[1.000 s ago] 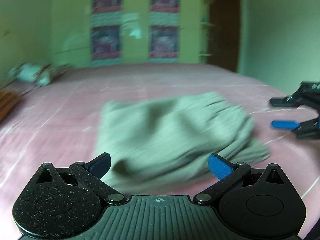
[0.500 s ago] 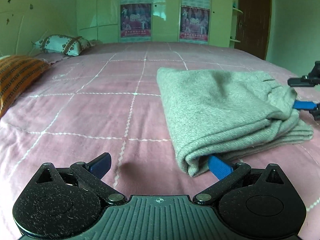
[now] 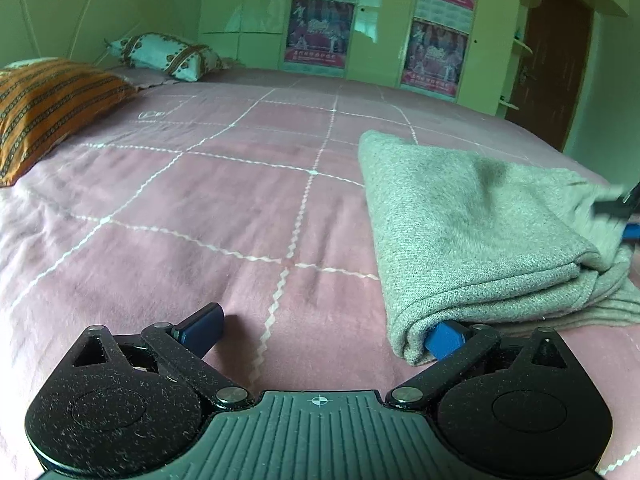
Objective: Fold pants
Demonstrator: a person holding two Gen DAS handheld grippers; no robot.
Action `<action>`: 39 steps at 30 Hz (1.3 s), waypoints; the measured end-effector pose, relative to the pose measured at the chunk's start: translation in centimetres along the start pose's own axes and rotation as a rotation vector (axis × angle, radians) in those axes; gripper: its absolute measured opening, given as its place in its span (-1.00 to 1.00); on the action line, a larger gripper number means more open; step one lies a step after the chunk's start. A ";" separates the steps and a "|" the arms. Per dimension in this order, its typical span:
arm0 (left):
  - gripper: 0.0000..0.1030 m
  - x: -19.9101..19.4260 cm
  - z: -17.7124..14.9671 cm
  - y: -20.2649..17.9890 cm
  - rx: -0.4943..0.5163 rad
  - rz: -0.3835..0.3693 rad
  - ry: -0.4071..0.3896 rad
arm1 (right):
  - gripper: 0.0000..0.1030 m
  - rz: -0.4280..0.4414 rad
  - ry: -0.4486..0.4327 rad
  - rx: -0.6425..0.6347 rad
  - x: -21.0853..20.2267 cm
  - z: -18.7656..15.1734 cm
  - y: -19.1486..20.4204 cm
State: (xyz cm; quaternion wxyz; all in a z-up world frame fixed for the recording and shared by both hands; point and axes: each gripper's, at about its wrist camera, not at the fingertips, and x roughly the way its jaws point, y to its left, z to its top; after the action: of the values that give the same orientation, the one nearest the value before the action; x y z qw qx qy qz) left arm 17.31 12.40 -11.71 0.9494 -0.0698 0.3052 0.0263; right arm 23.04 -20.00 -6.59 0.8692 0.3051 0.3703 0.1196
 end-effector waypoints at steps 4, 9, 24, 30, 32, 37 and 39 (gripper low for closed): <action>0.98 0.1 -0.3 0.1 -0.005 -0.006 -0.008 | -0.75 0.116 -0.111 -0.032 -4.1 0.5 1.7; 0.98 0.4 -0.3 0.1 0.000 -0.011 -0.009 | -0.74 0.032 -0.063 0.054 -3.3 -0.8 -1.9; 0.99 0.8 -0.4 -0.5 0.010 0.003 -0.008 | 0.14 0.016 -0.009 0.218 -2.0 -2.7 -5.9; 0.99 0.8 -0.3 -0.8 0.030 0.017 -0.004 | -0.05 0.016 0.018 0.235 0.4 -1.5 -5.1; 0.99 0.6 0.0 -1.2 0.037 0.032 -0.007 | -0.31 -0.005 0.005 0.199 0.2 -1.2 -4.4; 0.99 1.0 -0.1 -1.9 0.069 0.056 -0.007 | -0.41 0.017 -0.036 0.107 -1.2 -0.8 -1.8; 0.99 1.0 0.0 -1.3 0.041 0.067 -0.011 | -0.45 0.066 -0.059 0.070 -2.3 -0.3 -0.1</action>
State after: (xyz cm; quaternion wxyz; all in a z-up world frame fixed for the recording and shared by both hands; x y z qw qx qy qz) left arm 18.24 11.12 -12.12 0.9509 -0.0400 0.3025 0.0522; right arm 21.20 -20.98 -5.50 0.8642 0.3507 0.3381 0.1259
